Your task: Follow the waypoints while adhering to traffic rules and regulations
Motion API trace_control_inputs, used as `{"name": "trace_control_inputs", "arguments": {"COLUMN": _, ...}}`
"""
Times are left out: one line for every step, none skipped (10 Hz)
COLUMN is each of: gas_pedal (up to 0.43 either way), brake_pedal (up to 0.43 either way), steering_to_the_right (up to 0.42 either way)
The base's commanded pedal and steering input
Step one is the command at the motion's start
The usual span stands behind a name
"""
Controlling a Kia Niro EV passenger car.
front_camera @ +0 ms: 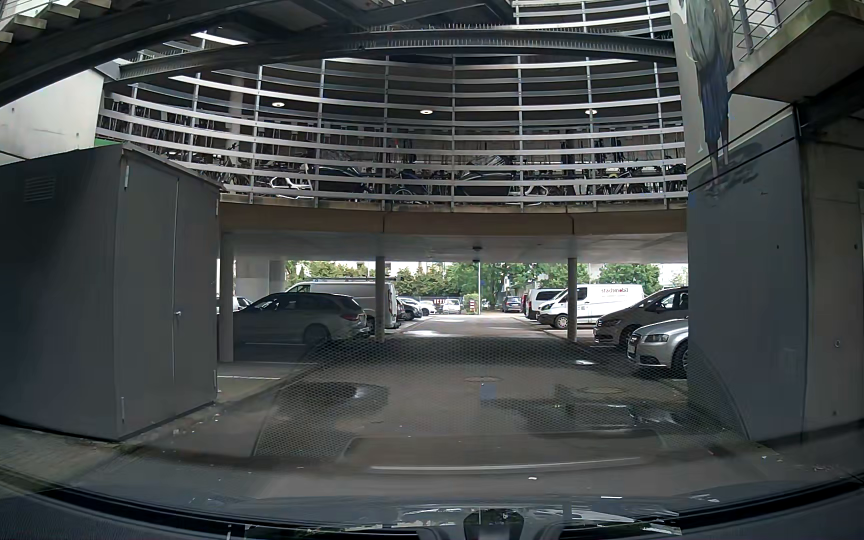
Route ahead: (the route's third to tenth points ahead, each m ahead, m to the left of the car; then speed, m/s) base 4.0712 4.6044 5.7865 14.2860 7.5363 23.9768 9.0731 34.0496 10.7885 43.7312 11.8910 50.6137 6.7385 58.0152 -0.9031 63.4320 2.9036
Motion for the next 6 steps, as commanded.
{"name": "trace_control_inputs", "arguments": {"gas_pedal": 0.039, "brake_pedal": 0.0, "steering_to_the_right": -0.037}}
{"name": "trace_control_inputs", "arguments": {"gas_pedal": 0.039, "brake_pedal": 0.0, "steering_to_the_right": -0.029}}
{"name": "trace_control_inputs", "arguments": {"gas_pedal": 0.039, "brake_pedal": 0.0, "steering_to_the_right": -0.021}}
{"name": "trace_control_inputs", "arguments": {"gas_pedal": 0.039, "brake_pedal": 0.0, "steering_to_the_right": -0.015}}
{"name": "trace_control_inputs", "arguments": {"gas_pedal": 0.039, "brake_pedal": 0.0, "steering_to_the_right": -0.01}}
{"name": "trace_control_inputs", "arguments": {"gas_pedal": 0.028, "brake_pedal": 0.0, "steering_to_the_right": 0.003}}
